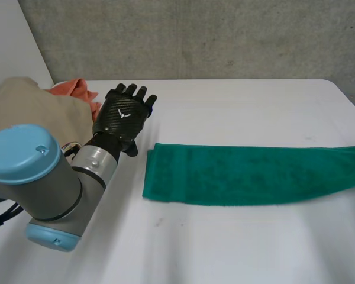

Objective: Fold the laundry.

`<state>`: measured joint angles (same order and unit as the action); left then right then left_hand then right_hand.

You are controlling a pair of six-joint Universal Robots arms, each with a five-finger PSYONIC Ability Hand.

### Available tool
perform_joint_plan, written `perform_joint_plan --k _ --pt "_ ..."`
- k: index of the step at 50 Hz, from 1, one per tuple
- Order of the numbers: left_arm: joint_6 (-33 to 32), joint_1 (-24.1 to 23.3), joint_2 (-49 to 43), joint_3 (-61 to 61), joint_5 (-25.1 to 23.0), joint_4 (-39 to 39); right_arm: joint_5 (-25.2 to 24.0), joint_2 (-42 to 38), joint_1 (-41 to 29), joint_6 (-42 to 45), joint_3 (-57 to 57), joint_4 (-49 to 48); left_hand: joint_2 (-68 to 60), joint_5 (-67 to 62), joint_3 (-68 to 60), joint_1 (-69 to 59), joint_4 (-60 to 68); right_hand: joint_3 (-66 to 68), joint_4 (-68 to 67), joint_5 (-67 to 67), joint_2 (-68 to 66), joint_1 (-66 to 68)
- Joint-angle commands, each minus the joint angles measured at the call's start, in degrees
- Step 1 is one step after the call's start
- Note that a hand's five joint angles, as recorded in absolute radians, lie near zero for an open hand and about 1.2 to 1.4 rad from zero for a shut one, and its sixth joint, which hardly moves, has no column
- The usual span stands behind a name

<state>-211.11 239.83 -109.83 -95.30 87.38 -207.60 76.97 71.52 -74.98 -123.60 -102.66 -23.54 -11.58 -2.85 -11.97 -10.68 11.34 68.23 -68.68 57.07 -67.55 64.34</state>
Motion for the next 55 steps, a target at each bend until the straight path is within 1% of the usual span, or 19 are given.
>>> perform_joint_plan --k 1,6,10,15,20,21,23,24,27,28,32,37,39,43,45,46,49,50,55 --pt "0.43 0.29 1.81 -0.93 0.16 0.00 -5.77 0.90 -20.62 2.05 0.71 -10.98 1.54 2.81 1.92 0.63 -1.29 11.77 -11.32 12.93 -12.45 15.66" --pt "1.31 0.82 4.36 -2.25 0.25 0.00 -8.76 -0.85 -32.14 2.14 1.50 -19.43 1.54 2.81 1.92 0.63 -1.29 11.77 -11.32 12.93 -12.45 15.66" --pt "1.49 1.43 5.24 -3.39 0.34 0.00 -12.28 -7.61 -42.86 2.31 4.83 -23.04 1.54 2.81 1.92 0.63 -1.29 11.77 -11.32 12.93 -12.45 15.66" --pt "1.49 2.05 5.42 -4.19 0.51 0.00 -15.62 -18.23 -53.41 2.14 11.68 -20.42 1.58 2.85 1.97 0.68 -1.34 11.77 -11.32 12.93 -12.45 15.66" --pt "1.67 2.84 5.33 -4.89 0.51 0.00 -15.54 -23.97 -56.33 2.66 15.47 -13.73 1.54 2.81 1.92 0.63 -1.29 11.77 -11.32 12.93 -12.45 15.66" --pt "1.67 2.84 5.33 -4.98 0.51 0.00 -14.32 -23.97 -56.33 2.93 16.26 -10.59 1.54 2.81 1.92 0.63 -1.29 -9.32 9.77 -8.16 8.64 -5.43" --pt "1.67 2.84 5.33 -5.07 0.51 0.00 -13.17 -23.62 -56.07 2.49 16.53 -9.25 1.58 2.85 1.97 0.68 -1.34 -26.43 26.88 -25.27 25.75 -22.54" --pt "1.67 2.84 5.33 -5.07 0.51 0.00 -10.81 -22.49 -55.98 1.97 16.62 -8.02 1.58 2.85 1.97 0.68 -1.34 -42.18 42.63 -41.01 41.49 -38.29" --pt "1.67 2.75 5.33 -4.89 0.42 -0.09 -5.89 -19.94 -56.06 -0.40 16.18 -7.31 1.58 2.85 1.97 0.68 -1.34 -55.75 56.20 -54.59 55.07 -51.86" --pt "1.67 2.75 5.33 -4.54 0.42 -0.09 -1.95 -17.67 -55.80 -3.72 15.48 -7.05 1.58 2.85 1.97 0.68 -1.34 -58.23 58.68 -57.07 57.55 -54.34" --pt "1.67 2.58 5.33 -4.10 0.34 -0.09 3.09 -12.73 -51.59 -15.24 13.20 -5.29 1.58 2.85 1.97 0.68 -1.34 -58.23 58.68 -57.07 57.55 -54.34" --pt "2.02 1.96 4.98 -3.75 0.34 -0.18 3.45 -7.81 -46.23 -28.87 9.59 1.55 1.58 2.85 1.97 0.68 -1.34 -58.23 58.68 -57.07 57.55 -54.34" --pt "2.19 1.78 4.80 -3.84 0.34 -0.18 3.62 -6.75 -43.86 -31.77 8.10 5.93 1.58 2.85 1.97 0.68 -1.34 -58.23 58.68 -57.07 57.55 -54.34" --pt "2.54 1.35 4.45 -3.92 0.25 -0.18 3.62 -7.36 -38.50 -29.51 4.67 10.35 1.58 2.85 1.97 0.68 -1.34 -56.50 56.95 -55.33 55.81 -52.61" --pt "2.54 1.00 4.10 -3.92 0.25 -0.18 3.89 -7.80 -36.56 -27.06 3.44 10.62 1.58 2.85 1.97 0.68 -1.34 -46.27 46.71 -45.10 45.58 -42.37" --pt "2.54 0.91 4.01 -3.92 0.25 -0.18 4.32 -8.32 -34.90 -24.17 2.65 10.80 1.58 2.85 1.97 0.68 -1.34 -30.22 30.67 -29.05 29.54 -26.33" --pt "2.72 0.90 3.92 -3.92 0.25 -0.09 6.25 -8.77 -33.04 -19.24 2.20 10.62 1.58 2.85 1.97 0.68 -1.34 -3.58 4.03 -2.42 2.90 0.31" --pt "2.72 0.90 3.92 -3.92 0.25 -0.09 8.52 -8.59 -32.34 -16.87 2.20 9.84 1.58 2.85 1.97 0.68 -1.34 11.61 -11.17 12.78 -12.30 15.51" --pt "2.72 0.55 4.01 -4.10 0.25 -0.09 15.04 -7.63 -32.86 -14.56 3.17 0.27 1.58 2.85 1.97 0.68 -1.34 11.77 -11.32 12.93 -12.45 15.66"
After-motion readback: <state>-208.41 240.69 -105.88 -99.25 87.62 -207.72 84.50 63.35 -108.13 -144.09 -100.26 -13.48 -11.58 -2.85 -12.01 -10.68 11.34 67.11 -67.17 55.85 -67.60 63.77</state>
